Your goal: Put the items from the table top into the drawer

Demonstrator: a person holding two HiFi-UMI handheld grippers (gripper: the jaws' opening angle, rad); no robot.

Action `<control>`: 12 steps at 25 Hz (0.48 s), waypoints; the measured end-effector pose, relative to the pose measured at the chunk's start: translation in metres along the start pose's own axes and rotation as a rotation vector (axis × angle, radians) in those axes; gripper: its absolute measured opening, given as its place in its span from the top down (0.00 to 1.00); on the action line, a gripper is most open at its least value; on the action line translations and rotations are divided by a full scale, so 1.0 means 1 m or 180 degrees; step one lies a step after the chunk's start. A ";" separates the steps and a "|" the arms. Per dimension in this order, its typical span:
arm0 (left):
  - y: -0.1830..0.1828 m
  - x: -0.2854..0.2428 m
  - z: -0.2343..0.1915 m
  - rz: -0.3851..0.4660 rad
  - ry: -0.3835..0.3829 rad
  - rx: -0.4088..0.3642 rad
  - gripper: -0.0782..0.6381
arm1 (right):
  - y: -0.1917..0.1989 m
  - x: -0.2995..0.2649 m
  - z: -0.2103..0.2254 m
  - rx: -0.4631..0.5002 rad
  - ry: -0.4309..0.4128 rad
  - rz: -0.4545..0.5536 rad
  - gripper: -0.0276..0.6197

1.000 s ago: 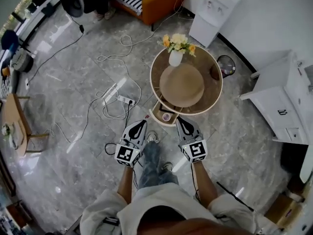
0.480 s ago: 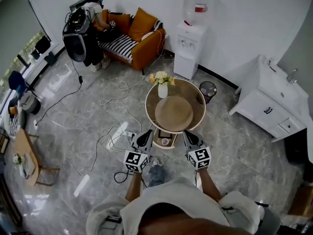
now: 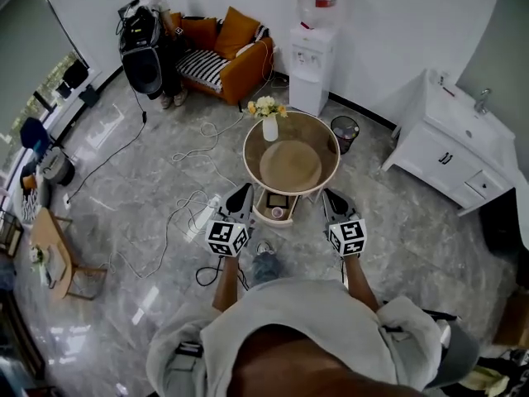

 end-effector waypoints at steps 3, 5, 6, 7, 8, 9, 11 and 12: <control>0.002 0.014 0.013 0.0013 -0.0010 -0.0014 0.87 | 0.003 0.023 0.003 -0.0001 0.0075 0.0030 0.92; 0.006 0.019 0.022 0.0005 -0.0008 -0.0032 0.87 | 0.008 0.036 0.007 -0.0031 0.0125 0.0048 0.92; 0.007 0.020 0.025 0.0005 -0.0005 -0.0043 0.87 | 0.011 0.041 0.010 -0.0047 0.0154 0.0056 0.92; 0.008 0.020 0.029 0.0008 -0.0001 -0.0055 0.87 | 0.013 0.045 0.014 -0.0057 0.0186 0.0061 0.92; 0.007 0.020 0.031 0.0015 0.0000 -0.0069 0.87 | 0.014 0.049 0.017 -0.0064 0.0217 0.0069 0.92; 0.006 0.021 0.033 0.0028 -0.0002 -0.0085 0.87 | 0.014 0.053 0.020 -0.0066 0.0244 0.0083 0.92; 0.002 0.024 0.036 0.0060 -0.0016 -0.0105 0.87 | 0.013 0.060 0.023 -0.0061 0.0284 0.0104 0.92; 0.001 0.027 0.037 0.0072 -0.0021 -0.0111 0.87 | 0.013 0.064 0.023 -0.0061 0.0300 0.0110 0.92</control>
Point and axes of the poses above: the fingertips, and each gripper's own axes: x backward along the fingers, z to its right, y out of its underside, the point moved 7 cm from there along x, backward along the fingers, and after that the axes turned 6 degrees about -z, right-handed, at the moved point
